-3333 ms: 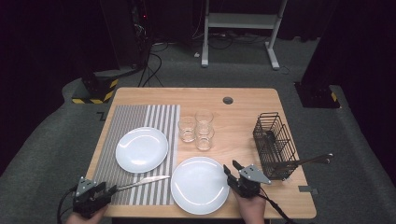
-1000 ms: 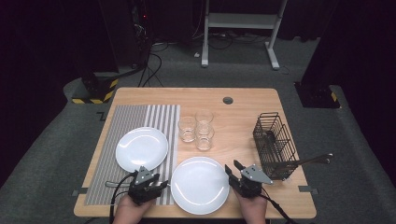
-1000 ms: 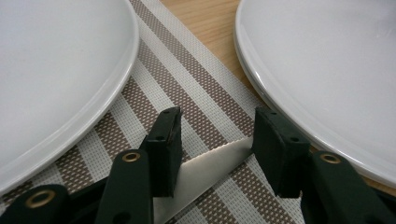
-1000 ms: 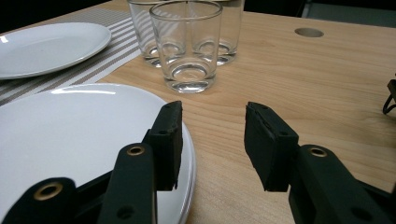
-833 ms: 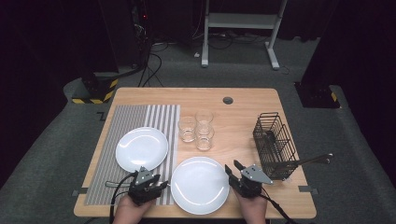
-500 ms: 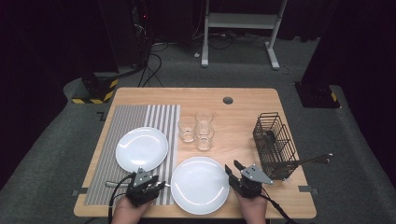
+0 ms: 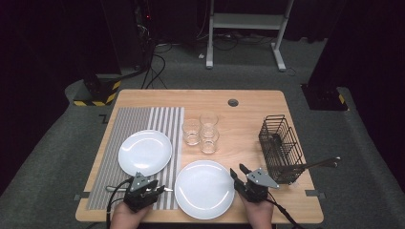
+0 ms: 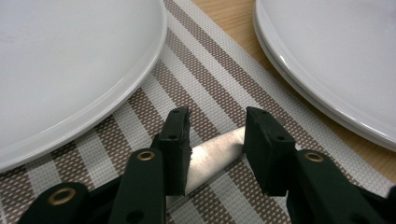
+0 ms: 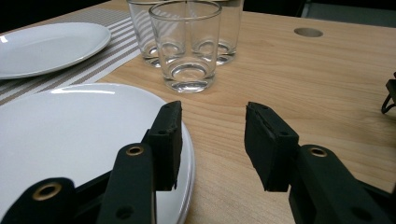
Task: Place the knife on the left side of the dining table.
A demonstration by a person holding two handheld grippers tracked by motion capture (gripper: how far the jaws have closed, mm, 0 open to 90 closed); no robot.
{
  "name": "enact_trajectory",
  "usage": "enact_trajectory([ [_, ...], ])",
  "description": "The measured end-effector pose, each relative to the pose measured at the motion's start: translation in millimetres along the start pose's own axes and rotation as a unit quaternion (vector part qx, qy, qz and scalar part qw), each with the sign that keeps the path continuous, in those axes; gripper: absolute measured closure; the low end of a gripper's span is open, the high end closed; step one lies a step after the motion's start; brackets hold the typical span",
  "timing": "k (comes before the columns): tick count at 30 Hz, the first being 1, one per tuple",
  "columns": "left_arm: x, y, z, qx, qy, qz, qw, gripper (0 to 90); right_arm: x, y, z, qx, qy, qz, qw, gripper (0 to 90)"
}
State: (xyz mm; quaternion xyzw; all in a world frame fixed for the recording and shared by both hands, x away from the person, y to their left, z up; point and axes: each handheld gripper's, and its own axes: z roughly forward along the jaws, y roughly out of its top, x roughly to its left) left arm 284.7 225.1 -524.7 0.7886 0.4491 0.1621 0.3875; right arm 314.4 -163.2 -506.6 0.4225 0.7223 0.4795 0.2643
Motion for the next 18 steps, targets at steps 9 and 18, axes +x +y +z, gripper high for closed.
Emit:
enact_trajectory([
  [9,7.8,-4.0,-5.6,-0.001,0.005,-0.011,0.9999,61.3,0.7,-0.2,0.7,0.0,0.001,-0.001,1.0,56.6],
  [18,13.3,-6.1,-12.0,-0.002,0.015,-0.022,0.9996,53.5,0.6,0.1,0.5,-0.002,-0.001,0.001,1.0,56.6],
])
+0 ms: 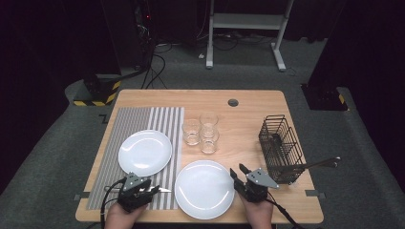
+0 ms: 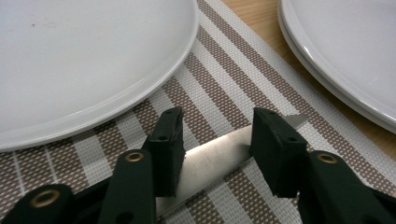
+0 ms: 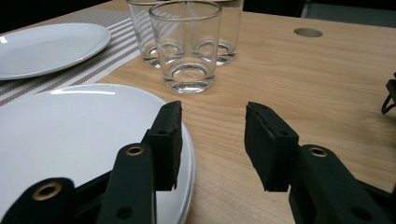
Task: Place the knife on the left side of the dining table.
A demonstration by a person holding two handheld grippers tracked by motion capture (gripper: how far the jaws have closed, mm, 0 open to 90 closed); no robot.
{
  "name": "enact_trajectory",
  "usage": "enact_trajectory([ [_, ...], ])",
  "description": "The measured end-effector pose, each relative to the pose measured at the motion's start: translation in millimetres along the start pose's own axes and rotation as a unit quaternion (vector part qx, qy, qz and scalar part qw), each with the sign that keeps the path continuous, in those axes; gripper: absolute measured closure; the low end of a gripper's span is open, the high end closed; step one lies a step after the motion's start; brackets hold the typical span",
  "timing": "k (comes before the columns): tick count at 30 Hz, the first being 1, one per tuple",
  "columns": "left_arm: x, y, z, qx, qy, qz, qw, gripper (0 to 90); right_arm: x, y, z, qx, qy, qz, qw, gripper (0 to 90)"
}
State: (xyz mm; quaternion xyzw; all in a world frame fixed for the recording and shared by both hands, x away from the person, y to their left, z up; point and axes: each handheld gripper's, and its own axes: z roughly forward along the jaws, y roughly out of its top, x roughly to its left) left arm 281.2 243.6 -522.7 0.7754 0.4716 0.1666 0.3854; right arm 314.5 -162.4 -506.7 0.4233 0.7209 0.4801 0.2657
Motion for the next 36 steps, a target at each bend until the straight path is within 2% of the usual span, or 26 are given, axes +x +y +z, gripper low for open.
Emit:
enact_trajectory([
  [2,4.2,-1.4,-7.8,-0.014,0.003,-0.011,0.9998,52.8,-0.5,-0.2,0.2,0.0,0.001,0.002,1.0,56.6],
  [8,12.8,-3.8,-28.5,-0.032,0.032,-0.012,0.9989,52.3,-1.1,-0.2,0.3,0.0,0.001,0.003,1.0,56.6],
  [11,22.2,-7.0,-37.9,-0.045,0.05,-0.012,0.9977,59.3,-1.3,-0.5,1.0,0.003,0.003,0.006,1.0,57.0],
  [13,31.5,-9.8,-42.0,-0.047,0.057,-0.029,0.9968,61.9,-1.5,-0.9,1.7,0.003,0.005,0.009,0.9999,57.1],
  [17,50.9,-17.2,-51.0,-0.056,0.087,-0.055,0.9932,66.2,-0.9,-1.1,2.4,0.005,0.005,0.008,0.9999,57.0],
  [19,60.2,-21.0,-55.0,-0.055,0.1,-0.066,0.9913,66.3,-0.9,-1.4,2.8,0.006,0.004,0.008,0.9999,57.0],
  [21,72.3,-25.7,-60.6,-0.058,0.115,-0.083,0.9882,66.3,-0.7,-1.7,3.4,0.007,0.005,0.01,0.9999,56.9],
  [22,72.3,-25.7,-60.6,-0.058,0.115,-0.083,0.9882,66.5,-0.7,-1.7,3.4,0.007,0.005,0.01,0.9999,56.9],
  [23,80.6,-29.7,-65.1,-0.059,0.127,-0.093,0.9858,66.8,-0.5,-1.7,3.9,0.007,0.005,0.008,0.9999,56.9],
  [26,89.9,-35.8,-69.1,-0.055,0.138,-0.105,0.9832,68.0,-0.5,-1.3,3.4,0.006,0.003,0.006,1.0,57.0],
  [32,97.7,-46.2,-68.0,-0.038,0.147,-0.121,0.9809,69.3,0.0,-1.4,4.0,0.007,0.002,0.007,1.0,57.0],
  [36,98.4,-47.2,-64.5,-0.027,0.149,-0.119,0.9813,69.7,0.3,-1.2,4.3,0.006,0.002,0.004,1.0,57.0],
])
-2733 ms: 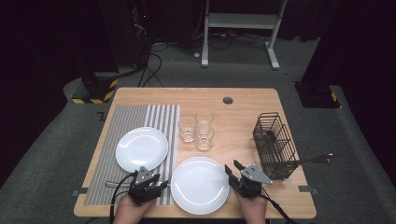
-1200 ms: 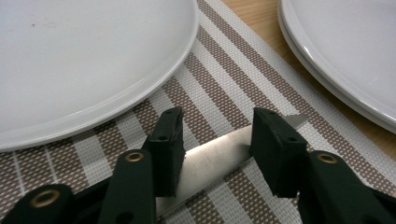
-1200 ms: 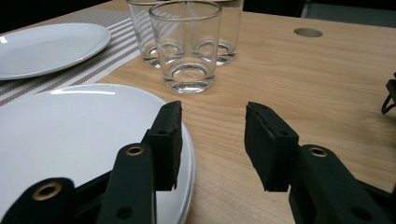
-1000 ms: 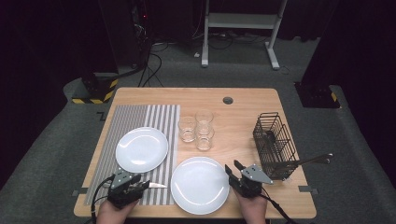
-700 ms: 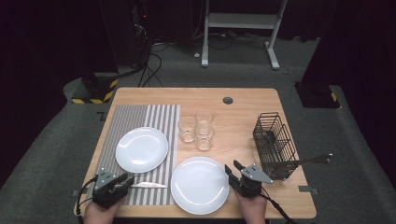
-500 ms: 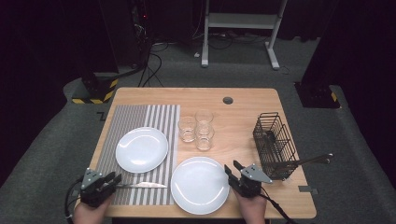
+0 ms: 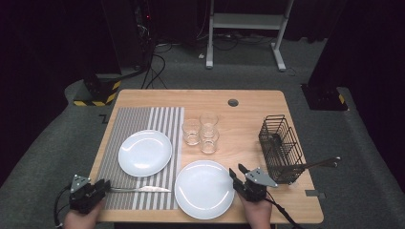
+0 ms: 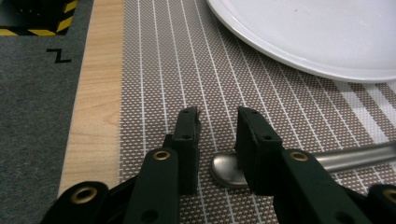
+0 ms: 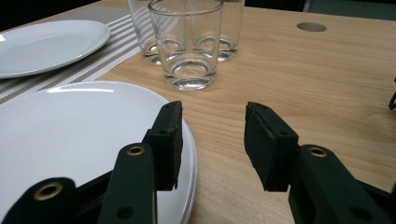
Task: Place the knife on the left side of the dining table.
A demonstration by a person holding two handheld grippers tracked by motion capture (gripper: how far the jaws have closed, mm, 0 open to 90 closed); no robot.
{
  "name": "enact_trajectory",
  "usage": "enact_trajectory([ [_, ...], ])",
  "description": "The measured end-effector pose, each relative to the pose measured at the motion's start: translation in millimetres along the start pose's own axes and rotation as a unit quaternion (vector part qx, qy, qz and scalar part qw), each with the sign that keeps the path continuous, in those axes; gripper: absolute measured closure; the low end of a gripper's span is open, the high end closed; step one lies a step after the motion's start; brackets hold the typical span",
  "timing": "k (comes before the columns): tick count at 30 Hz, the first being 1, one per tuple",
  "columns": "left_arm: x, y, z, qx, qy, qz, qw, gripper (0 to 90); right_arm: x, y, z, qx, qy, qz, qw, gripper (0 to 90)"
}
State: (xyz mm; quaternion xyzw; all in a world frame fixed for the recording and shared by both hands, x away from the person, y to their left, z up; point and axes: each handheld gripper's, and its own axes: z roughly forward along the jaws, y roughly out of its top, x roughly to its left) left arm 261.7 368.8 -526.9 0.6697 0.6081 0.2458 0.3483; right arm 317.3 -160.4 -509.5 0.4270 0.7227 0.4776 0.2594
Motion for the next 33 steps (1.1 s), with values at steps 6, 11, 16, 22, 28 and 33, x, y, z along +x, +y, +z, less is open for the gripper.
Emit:
enact_trajectory([
  [6,-0.6,-0.4,0.5,0.002,0.003,0.002,1.0,71.2,0.2,-0.1,-0.3,0.0,0.001,-0.001,1.0,56.9],
  [11,-1.0,-0.5,0.6,0.002,0.004,0.002,1.0,70.3,0.5,0.0,-1.2,-0.002,0.001,0.0,1.0,56.9],
  [16,-1.7,-0.9,0.2,-0.001,0.007,0.003,1.0,69.3,-1.0,-0.3,-0.9,0.002,0.004,0.004,1.0,59.2],
  [22,-4.8,0.4,-2.0,-0.013,0.002,0.011,0.9998,64.5,0.7,0.9,-0.4,0.008,0.011,0.001,0.9999,59.1],
  [28,-12.7,4.3,-3.0,-0.021,0.002,0.025,0.9995,63.3,0.1,1.9,-1.1,0.008,0.017,0.008,0.9998,61.4],
  [33,-22.6,9.8,-3.1,-0.026,-0.001,0.036,0.999,62.2,-0.8,3.0,-2.7,0.006,0.016,0.002,0.9999,61.6],
])
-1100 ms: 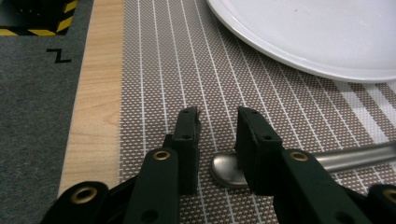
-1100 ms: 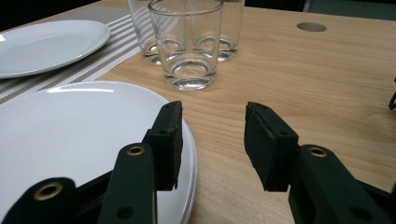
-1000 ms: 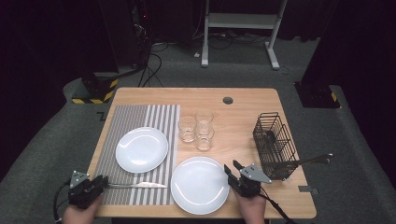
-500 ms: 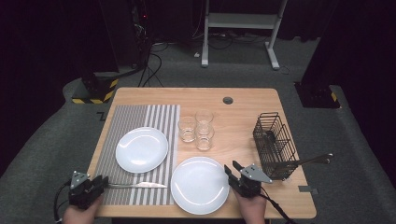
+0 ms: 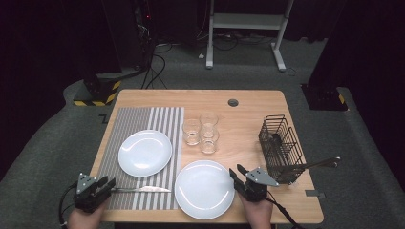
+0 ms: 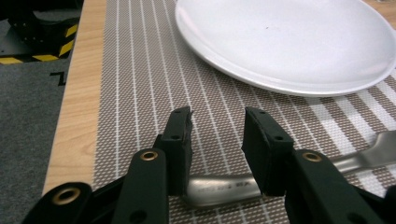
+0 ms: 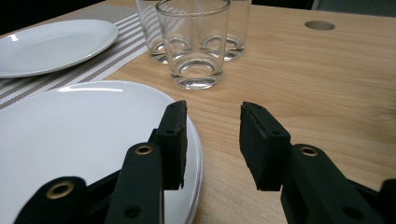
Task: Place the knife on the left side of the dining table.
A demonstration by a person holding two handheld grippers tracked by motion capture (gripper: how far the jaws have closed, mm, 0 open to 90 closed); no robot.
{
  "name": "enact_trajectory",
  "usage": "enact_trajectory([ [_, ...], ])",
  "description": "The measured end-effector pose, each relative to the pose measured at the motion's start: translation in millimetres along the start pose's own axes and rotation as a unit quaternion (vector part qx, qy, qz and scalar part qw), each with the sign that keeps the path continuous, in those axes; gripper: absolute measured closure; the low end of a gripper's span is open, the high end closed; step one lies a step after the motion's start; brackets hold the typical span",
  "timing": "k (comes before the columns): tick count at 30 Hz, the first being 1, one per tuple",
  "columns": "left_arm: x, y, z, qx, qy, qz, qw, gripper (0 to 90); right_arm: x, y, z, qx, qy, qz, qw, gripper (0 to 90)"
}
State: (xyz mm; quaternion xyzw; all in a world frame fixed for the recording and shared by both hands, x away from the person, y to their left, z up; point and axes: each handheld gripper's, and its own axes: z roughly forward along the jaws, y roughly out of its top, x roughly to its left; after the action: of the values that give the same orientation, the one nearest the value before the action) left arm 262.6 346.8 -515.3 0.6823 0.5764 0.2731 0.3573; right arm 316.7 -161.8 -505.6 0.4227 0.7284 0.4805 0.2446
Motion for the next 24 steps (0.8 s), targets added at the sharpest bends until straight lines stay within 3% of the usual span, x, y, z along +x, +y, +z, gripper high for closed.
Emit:
enact_trajectory([
  [8,-16.1,9.0,2.8,0.002,-0.004,0.035,0.9994,59.4,0.0,1.7,-0.8,0.001,0.009,-0.002,1.0,61.3],
  [24,-51.2,22.5,6.0,-0.008,-0.028,0.062,0.9976,53.4,3.9,2.8,-0.9,-0.011,0.009,-0.024,0.9996,59.1],
])
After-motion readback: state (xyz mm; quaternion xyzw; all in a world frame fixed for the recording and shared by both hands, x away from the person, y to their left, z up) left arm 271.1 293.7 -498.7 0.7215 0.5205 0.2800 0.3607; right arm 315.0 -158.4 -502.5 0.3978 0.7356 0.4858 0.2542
